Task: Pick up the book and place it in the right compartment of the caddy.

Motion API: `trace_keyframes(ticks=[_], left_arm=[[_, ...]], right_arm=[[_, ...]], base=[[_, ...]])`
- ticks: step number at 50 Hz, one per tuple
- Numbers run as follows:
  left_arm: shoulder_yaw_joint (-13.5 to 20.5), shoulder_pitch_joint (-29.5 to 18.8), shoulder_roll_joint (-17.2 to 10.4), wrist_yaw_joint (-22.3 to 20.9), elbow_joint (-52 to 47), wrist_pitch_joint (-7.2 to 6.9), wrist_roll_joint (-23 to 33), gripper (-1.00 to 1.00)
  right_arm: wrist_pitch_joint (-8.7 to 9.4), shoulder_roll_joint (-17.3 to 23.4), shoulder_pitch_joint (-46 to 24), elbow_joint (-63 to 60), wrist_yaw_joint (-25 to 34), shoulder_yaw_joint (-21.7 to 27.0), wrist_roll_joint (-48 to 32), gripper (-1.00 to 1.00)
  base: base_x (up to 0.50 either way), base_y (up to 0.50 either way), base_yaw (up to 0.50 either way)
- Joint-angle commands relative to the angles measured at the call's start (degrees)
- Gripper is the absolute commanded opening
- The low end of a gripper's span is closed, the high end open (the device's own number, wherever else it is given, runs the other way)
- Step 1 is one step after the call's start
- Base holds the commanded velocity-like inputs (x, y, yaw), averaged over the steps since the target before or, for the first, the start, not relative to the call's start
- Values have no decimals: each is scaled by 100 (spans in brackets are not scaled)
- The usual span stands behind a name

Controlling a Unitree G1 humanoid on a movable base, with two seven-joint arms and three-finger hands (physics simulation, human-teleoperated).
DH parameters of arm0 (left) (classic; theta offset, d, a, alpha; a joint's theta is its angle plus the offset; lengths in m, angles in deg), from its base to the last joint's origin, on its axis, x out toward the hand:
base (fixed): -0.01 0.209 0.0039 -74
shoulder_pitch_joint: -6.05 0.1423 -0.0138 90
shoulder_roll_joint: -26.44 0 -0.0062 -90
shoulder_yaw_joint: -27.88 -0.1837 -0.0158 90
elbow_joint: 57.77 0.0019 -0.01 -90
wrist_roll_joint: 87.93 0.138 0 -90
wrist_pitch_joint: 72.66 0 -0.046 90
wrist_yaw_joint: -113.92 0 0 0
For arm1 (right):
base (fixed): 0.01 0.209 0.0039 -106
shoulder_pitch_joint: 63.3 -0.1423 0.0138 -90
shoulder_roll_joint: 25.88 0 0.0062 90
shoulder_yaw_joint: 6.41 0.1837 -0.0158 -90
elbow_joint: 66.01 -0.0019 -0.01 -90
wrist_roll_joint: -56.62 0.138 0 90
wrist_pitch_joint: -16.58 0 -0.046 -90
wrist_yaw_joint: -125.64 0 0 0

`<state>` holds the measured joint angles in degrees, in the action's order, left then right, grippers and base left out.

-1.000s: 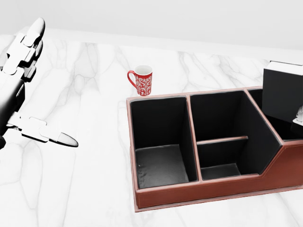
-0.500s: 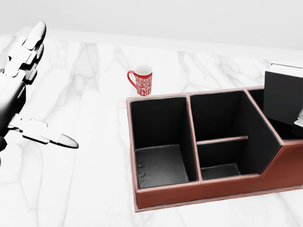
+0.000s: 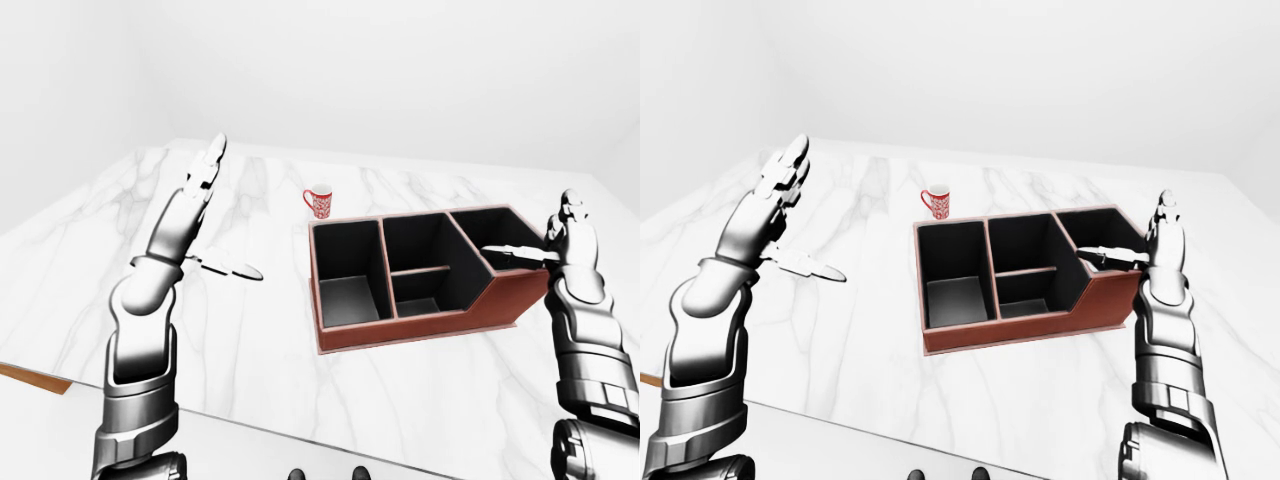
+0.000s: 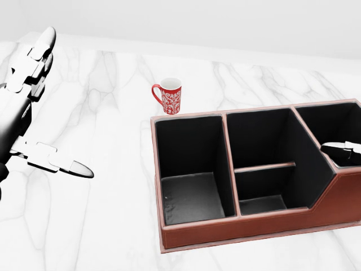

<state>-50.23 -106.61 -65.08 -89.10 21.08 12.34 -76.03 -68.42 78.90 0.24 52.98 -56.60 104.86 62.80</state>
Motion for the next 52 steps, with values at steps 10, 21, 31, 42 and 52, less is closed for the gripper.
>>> trace_keyframes(ticks=[10, 21, 31, 42, 52], left_arm=[[93, -211, -66, -45, -359, 0, -120, 100], [501, -1501, -866, 92, -201, 0, -464, 100], [712, -2374, -1578, 420, -372, 0, -1203, 100], [916, -2799, -2118, 995, -524, 0, -2188, 100], [1149, -2841, -2453, 1434, -909, 0, -2940, 100]], right_arm=[[0, 205, -68, -665, 45, 128, 56, 100], [0, 1080, -1211, -2099, 288, 262, 19, 100], [0, 1754, -2069, -2760, 355, 260, 217, 100], [0, 2297, -2454, -3524, 165, 401, 764, 100], [0, 2978, -3296, -4085, -149, 221, 1432, 100]], base=[[0, 0, 0], [0, 0, 0], [0, 0, 0], [0, 0, 0], [0, 0, 0]])
